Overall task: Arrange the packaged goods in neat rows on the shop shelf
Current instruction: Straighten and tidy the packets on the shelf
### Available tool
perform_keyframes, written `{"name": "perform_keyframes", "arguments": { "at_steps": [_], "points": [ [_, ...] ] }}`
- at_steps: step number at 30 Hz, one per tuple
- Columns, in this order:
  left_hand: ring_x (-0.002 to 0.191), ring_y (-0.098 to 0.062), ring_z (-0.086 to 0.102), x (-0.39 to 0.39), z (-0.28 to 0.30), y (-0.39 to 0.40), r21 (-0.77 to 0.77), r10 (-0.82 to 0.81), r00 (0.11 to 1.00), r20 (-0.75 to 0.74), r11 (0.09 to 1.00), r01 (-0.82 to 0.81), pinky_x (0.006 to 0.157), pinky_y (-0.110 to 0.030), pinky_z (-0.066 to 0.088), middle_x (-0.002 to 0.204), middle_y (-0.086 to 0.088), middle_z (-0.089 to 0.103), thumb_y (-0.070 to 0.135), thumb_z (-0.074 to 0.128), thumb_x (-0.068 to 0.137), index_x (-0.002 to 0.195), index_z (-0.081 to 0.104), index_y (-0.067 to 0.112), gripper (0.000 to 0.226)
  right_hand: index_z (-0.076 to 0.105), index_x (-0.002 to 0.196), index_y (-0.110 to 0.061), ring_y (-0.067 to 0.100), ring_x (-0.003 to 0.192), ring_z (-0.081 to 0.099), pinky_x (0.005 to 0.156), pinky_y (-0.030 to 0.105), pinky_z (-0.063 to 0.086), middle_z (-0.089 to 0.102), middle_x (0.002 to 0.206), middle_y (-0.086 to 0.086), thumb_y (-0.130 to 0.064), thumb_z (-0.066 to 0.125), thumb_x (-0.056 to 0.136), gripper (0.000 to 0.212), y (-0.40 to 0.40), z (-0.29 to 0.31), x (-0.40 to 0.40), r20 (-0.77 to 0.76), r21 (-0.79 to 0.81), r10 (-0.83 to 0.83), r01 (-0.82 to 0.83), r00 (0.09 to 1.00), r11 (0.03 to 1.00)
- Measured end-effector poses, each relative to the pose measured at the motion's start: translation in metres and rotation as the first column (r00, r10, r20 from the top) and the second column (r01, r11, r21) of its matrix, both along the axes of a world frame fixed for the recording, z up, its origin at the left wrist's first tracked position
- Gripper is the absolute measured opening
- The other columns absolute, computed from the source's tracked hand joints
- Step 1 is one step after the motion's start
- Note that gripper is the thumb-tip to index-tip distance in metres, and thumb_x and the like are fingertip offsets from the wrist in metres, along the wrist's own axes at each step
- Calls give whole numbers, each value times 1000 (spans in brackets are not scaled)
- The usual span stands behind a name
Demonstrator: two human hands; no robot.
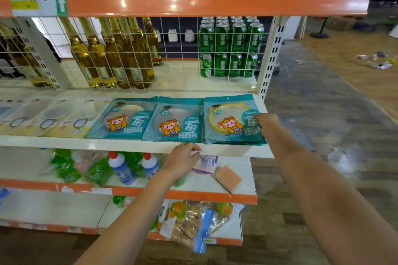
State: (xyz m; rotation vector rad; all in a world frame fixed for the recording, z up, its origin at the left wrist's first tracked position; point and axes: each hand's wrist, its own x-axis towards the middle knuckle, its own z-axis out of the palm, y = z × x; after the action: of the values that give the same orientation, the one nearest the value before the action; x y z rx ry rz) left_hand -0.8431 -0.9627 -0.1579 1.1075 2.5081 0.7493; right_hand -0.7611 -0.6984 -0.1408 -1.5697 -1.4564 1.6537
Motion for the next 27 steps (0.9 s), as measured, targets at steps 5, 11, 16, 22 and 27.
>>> {"name": "perform_keyframes", "arguments": {
  "at_steps": [5, 11, 16, 22, 27],
  "points": [
    [114, -12, 51, -3, -3, 4, -9, -7, 1000, 1, 1000, 7, 91, -29, 42, 125, 4, 57, 25, 50, 97, 118, 59, 22, 24, 56, 115, 2, 23, 84, 59, 74, 30, 51, 57, 84, 6, -12, 53, 94, 25, -4, -6, -4, 110, 175, -15, -4, 994, 985],
    [114, -12, 51, -5, -3, 5, -3, -22, 1000, -7, 1000, 22, 89, -26, 41, 124, 4, 57, 25, 49, 97, 119, 59, 22, 24, 56, 115, -1, 27, 98, 63, 83, 38, 56, 59, 112, 14, -14, 49, 94, 25, -11, -13, -1, 299, 268, -6, -78, 954, 960],
    [114, -12, 51, -7, -2, 6, -16, -51, 999, -6, 999, 51, 88, -25, 42, 125, 4, 57, 26, 49, 97, 119, 58, 22, 24, 59, 118, -11, 28, 106, 57, 86, 42, 55, 56, 115, 12, -19, 49, 92, 28, -15, -7, 1, 390, 350, -9, -139, 921, 927],
    [112, -10, 53, -5, 3, 14, -49, -158, 987, 0, 986, 158, 87, -22, 42, 126, 5, 57, 27, 49, 97, 118, 59, 22, 24, 47, 129, -12, 25, 111, 52, 88, 40, 53, 51, 121, 11, -21, 46, 95, 36, -26, 4, 16, 490, 365, 69, -276, 869, 889],
    [109, -13, 57, 0, 21, 27, -101, -270, 962, 40, 957, 273, 86, -26, 44, 125, 4, 59, 31, 46, 98, 121, 57, 21, 27, 46, 132, -14, 26, 123, 40, 100, 39, 41, 47, 129, 11, -13, 45, 94, 39, -34, 15, 30, 664, 461, 67, -479, 745, 747]
  ]
}}
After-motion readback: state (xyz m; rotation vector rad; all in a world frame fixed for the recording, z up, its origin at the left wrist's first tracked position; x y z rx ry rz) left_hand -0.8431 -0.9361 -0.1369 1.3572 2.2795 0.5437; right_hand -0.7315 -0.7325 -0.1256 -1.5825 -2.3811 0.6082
